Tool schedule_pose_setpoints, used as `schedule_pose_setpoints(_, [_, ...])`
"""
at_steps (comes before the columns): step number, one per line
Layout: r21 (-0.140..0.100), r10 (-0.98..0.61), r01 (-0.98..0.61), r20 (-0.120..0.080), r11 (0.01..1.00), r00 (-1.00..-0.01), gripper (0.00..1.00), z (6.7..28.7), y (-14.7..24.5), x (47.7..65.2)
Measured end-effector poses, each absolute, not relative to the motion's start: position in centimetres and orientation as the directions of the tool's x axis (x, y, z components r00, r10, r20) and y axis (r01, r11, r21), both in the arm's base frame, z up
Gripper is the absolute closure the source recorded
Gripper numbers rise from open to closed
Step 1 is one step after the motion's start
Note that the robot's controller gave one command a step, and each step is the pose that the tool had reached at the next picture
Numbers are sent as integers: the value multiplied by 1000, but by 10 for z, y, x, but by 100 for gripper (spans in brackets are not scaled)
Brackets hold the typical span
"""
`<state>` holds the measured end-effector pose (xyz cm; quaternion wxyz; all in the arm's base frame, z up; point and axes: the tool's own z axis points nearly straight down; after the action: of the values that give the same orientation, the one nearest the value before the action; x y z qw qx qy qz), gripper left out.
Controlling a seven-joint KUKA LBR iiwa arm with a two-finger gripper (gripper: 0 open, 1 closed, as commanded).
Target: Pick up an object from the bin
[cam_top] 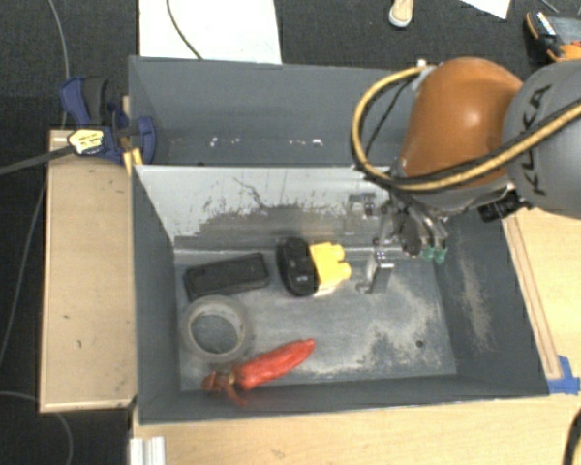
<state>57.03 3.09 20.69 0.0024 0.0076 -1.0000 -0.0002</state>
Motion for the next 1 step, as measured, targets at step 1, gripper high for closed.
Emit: schedule_pose_setpoints(1, [1, -14, -14, -3, 1000, -1000, 0, 211, 31, 572])
